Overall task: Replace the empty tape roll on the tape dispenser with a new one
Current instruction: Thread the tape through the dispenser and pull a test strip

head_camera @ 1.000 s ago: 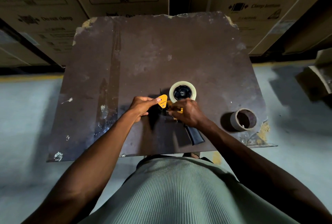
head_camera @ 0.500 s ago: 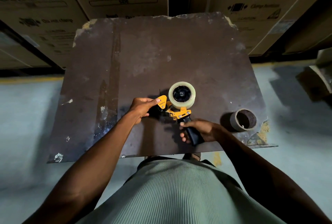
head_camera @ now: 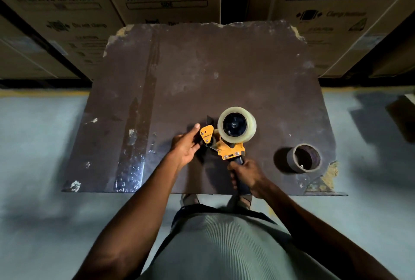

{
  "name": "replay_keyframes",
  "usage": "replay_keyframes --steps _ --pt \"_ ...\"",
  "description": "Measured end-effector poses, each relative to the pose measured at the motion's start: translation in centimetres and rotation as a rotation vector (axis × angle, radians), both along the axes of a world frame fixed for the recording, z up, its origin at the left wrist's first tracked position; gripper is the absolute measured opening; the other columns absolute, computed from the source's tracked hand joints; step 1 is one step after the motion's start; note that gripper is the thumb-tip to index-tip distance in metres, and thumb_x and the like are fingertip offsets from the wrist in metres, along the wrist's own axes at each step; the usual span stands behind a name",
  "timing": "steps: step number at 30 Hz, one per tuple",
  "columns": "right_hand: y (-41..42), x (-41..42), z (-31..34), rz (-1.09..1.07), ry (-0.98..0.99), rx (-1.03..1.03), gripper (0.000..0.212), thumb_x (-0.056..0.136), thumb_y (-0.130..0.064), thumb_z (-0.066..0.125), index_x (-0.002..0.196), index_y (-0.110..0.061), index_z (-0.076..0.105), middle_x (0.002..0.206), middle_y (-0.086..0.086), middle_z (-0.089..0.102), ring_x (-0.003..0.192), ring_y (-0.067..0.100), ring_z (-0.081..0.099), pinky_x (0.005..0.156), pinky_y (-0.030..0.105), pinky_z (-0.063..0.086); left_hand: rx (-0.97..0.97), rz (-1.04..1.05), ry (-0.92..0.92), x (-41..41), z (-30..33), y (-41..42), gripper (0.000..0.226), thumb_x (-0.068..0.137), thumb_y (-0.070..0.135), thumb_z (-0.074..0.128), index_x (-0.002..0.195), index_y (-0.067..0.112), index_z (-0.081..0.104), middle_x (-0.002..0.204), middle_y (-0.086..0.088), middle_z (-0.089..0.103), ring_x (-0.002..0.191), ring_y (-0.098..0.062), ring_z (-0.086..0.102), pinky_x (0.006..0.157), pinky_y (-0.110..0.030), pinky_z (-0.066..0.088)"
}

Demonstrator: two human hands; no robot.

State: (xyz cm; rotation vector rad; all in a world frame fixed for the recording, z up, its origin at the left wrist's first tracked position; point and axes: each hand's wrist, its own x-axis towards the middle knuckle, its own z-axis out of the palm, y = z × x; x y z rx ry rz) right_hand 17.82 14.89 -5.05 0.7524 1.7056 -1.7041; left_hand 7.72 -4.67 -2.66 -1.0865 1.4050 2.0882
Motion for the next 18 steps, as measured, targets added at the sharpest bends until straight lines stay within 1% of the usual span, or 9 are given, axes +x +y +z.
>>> replay_keyframes --steps 2,4,6,8,11,13,15,17,18 --pt "-0.3 1.1 -0.1 -0.029 0.041 0.086 0.019 0.09 -0.02 0.062 0.072 -0.017 0.061 0.053 0.004 0.057 0.041 0.018 0.05 0.044 0.028 0.044 0.036 0.028 -0.009 0.2 -0.2 0.6 0.01 0.086 0.011 0.074 0.086 0.008 0.065 0.085 -0.01 0.073 0.084 -0.019 0.068 0.056 -0.027 0.058" --pt "-0.6 2.1 -0.3 -0.047 0.107 0.156 0.019 0.083 -0.028 0.062 0.065 -0.021 0.061 0.054 0.003 0.058 0.042 0.016 0.052 0.045 0.029 0.046 0.073 0.04 -0.018 0.4 -0.5 1.0 0.01 0.087 0.006 0.071 0.082 0.008 0.063 0.085 -0.012 0.071 0.082 -0.019 0.066 0.075 -0.034 0.058" --pt "-0.9 3.1 -0.5 -0.043 0.168 0.2 0.016 0.077 -0.035 0.063 0.063 -0.028 0.062 0.053 0.001 0.058 0.043 0.016 0.053 0.045 0.03 0.048 0.081 0.029 -0.039 0.4 -1.0 1.1 0.008 0.09 0.005 0.068 0.084 0.008 0.063 0.089 -0.012 0.067 0.08 -0.019 0.064 0.081 -0.036 0.055" --pt "-1.3 4.0 -0.7 -0.032 0.195 0.3 0.016 0.074 -0.041 0.063 0.066 -0.028 0.059 0.052 0.004 0.061 0.044 0.018 0.056 0.045 0.034 0.05 0.125 0.01 -0.06 0.2 -1.1 0.9 0.008 0.094 0.013 0.064 0.086 0.012 0.063 0.085 -0.007 0.067 0.079 -0.016 0.063 0.073 -0.032 0.057" --pt "-2.4 5.2 -1.2 -0.022 0.22 0.487 0.024 0.073 -0.049 0.06 0.073 -0.025 0.057 0.058 0.008 0.066 0.053 0.023 0.063 0.052 0.041 0.055 0.126 -0.096 -0.081 -0.6 -1.0 0.2 0.013 0.089 0.026 0.072 0.083 0.016 0.067 0.07 0.0 0.072 0.072 -0.014 0.066 0.065 -0.031 0.059" --pt "-3.5 5.9 -1.4 -0.024 0.25 0.572 0.029 0.072 -0.055 0.056 0.08 -0.027 0.058 0.06 0.001 0.065 0.055 0.019 0.062 0.052 0.035 0.052 0.041 -0.237 -0.088 -1.4 -1.1 -0.4 0.014 0.086 0.019 0.076 0.077 0.014 0.066 0.063 -0.001 0.072 0.061 -0.013 0.068 0.059 -0.032 0.06" --pt "-4.7 6.6 -1.4 -0.056 0.279 0.644 0.027 0.072 -0.054 0.057 0.083 -0.029 0.058 0.057 -0.008 0.059 0.051 0.008 0.055 0.048 0.027 0.043 -0.066 -0.373 -0.068 -2.3 -1.2 -0.7 0.016 0.086 0.003 0.071 0.074 0.011 0.065 0.059 -0.006 0.069 0.052 -0.016 0.066 0.046 -0.029 0.058" --pt "-5.8 7.0 -1.0 -0.079 0.256 0.717 0.023 0.075 -0.049 0.06 0.085 -0.029 0.058 0.058 -0.011 0.056 0.053 0.006 0.052 0.048 0.025 0.036 -0.173 -0.539 0.003 -2.9 -1.1 -0.9 0.01 0.085 -0.006 0.068 0.084 0.004 0.07 0.065 -0.01 0.068 0.055 -0.019 0.065 0.045 -0.028 0.058" --pt "-6.5 7.2 -1.0 -0.092 0.24 0.745 0.024 0.076 -0.047 0.061 0.088 -0.026 0.061 0.062 -0.011 0.058 0.055 0.011 0.054 0.051 0.026 0.036 -0.241 -0.637 0.062 -3.1 -1.1 -1.1 0.011 0.084 -0.008 0.067 0.092 -0.002 0.072 0.068 -0.011 0.069 0.058 -0.021 0.067 0.05 -0.031 0.06"
